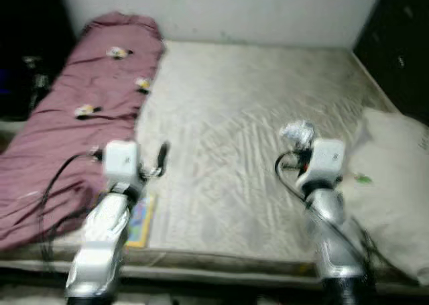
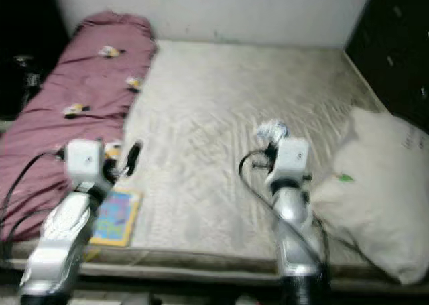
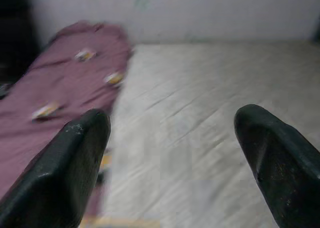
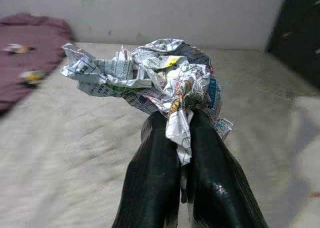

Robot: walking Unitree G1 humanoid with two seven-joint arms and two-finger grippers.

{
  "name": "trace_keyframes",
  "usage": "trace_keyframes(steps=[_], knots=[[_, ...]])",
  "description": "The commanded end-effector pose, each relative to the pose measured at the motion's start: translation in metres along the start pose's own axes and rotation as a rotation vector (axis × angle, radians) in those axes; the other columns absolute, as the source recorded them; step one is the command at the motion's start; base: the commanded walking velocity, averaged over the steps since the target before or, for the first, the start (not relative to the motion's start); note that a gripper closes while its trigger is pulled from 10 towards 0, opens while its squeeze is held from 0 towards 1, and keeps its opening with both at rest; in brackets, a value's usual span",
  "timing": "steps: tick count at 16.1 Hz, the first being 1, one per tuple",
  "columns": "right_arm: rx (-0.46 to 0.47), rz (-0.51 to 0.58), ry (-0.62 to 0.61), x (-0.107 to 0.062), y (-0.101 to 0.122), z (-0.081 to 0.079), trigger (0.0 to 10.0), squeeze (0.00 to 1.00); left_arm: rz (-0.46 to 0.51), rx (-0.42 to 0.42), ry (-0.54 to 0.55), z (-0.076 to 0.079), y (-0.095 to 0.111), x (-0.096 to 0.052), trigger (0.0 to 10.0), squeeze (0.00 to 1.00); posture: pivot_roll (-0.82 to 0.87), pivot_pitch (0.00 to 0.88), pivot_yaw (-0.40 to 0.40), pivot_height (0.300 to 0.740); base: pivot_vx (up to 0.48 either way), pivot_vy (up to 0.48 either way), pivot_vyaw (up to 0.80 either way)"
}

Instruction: Clean up the room

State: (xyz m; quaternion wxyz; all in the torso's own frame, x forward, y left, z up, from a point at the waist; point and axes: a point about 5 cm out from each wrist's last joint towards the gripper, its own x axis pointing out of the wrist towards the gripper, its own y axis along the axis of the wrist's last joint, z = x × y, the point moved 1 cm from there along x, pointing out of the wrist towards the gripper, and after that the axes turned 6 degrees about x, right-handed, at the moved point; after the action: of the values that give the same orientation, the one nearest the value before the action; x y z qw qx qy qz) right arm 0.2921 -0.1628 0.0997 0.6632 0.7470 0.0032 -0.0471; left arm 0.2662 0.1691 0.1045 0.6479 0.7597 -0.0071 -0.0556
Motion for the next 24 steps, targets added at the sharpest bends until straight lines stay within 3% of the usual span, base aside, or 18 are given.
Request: trace_keyframes(steps=[1, 2, 4, 5, 7, 9, 10, 11, 12, 14, 16, 19, 20, 24], knots=[[0.003, 0.005, 0.007, -0.003, 0.002, 0.003, 10.0, 0.0, -0.002, 0.001, 0.008, -0.003, -0.002, -0.003, 10.0, 0.0, 0.0, 0.0, 0.006, 0.74, 0.0, 0.476, 0.0], [-0.004, 0.011, 0.013, -0.006, 0.001, 0.004, 10.0, 0.0, 0.001, 0.022, 0.008, -0.002, -0.004, -0.005, 10.0, 0.0, 0.0, 0.0, 0.005, 0.74, 0.0, 0.428, 0.0], [-0.115, 0.037, -0.085, -0.014, -0.003, 0.019, 10.0, 0.0, 0.014, 0.055, 0.029, -0.002, -0.004, -0.008, 10.0, 0.0, -0.01, 0.0, 0.013, 0.74, 0.0, 0.0, 0.0], [-0.011, 0.033, -0.112, -0.021, -0.005, 0.025, 10.0, 0.0, 0.013, 0.055, 0.038, -0.003, -0.007, -0.012, 10.0, 0.0, -0.01, 0.0, 0.011, 0.74, 0.0, 0.0, 0.0], [-0.03, 0.008, -0.123, -0.029, -0.01, 0.027, 10.0, 0.0, -0.033, 0.028, 0.077, -0.006, -0.015, -0.014, 10.0, 0.0, -0.02, 0.0, 0.009, 0.74, 0.0, 0.0, 0.0], [-0.062, 0.006, -0.139, -0.026, -0.01, 0.027, 10.0, 0.0, -0.016, 0.031, 0.005, 0.002, -0.011, -0.01, 10.0, 0.0, -0.02, 0.0, 0.011, 0.74, 0.0, 0.0, 0.0], [-0.126, 0.042, -0.189, -0.021, -0.005, 0.033, 10.0, 0.0, 0.054, 0.011, -0.06, 0.003, -0.005, -0.009, 10.0, 0.0, -0.03, 0.0, 0.024, 0.74, 0.0, 0.0, 0.0], [-0.137, 0.044, -0.205, -0.02, -0.003, 0.036, 10.0, 0.0, 0.054, 0.014, -0.026, -0.002, -0.005, -0.01, 10.0, 0.0, -0.04, 0.0, 0.037, 0.74, 0.0, 0.0, 0.0], [-0.082, 0.042, -0.16, -0.02, 0.001, 0.034, 10.0, 0.0, 0.038, -0.025, 0.005, -0.006, -0.007, -0.011, 10.0, 0.0, -0.04, 0.0, 0.042, 0.74, 0.0, 0.0, 0.0], [-0.065, 0.056, -0.152, -0.022, 0.003, 0.033, 10.0, 0.0, 0.025, -0.081, 0.052, -0.005, -0.008, -0.012, 10.0, 0.0, -0.06, 0.0, 0.038, 0.74, 0.0, 0.0, 0.0], [-0.034, 0.025, -0.137, -0.023, -0.003, 0.029, 10.0, 0.0, 0.035, -0.092, 0.005, 0.007, -0.003, -0.009, 10.0, 0.0, -0.06, 0.0, 0.03, 0.74, 0.0, 0.0, -0.4], [-0.021, 0.017, -0.118, -0.022, -0.004, 0.026, 10.0, 0.0, 0.032, -0.061, 0.004, 0.01, -0.002, -0.007, 10.0, 0.0, -0.06, 0.0, 0.026, 0.74, 0.0, 0.0, -0.8], [-0.021, 0.012, -0.117, -0.021, -0.004, 0.026, 10.0, 0.0, 0.01, 0.008, 0.054, 0.005, -0.006, -0.008, 10.0, 0.0, -0.05, 0.0, 0.015, 0.74, 0.0, 0.0, -0.8], [-0.039, 0.005, -0.098, -0.023, -0.004, 0.027, 10.0, 0.0, -0.021, -0.069, 0.046, 0.006, -0.008, -0.006, 10.0, 0.0, -0.06, 0.0, -0.001, 0.74, 0.0, 0.0, -0.6]])
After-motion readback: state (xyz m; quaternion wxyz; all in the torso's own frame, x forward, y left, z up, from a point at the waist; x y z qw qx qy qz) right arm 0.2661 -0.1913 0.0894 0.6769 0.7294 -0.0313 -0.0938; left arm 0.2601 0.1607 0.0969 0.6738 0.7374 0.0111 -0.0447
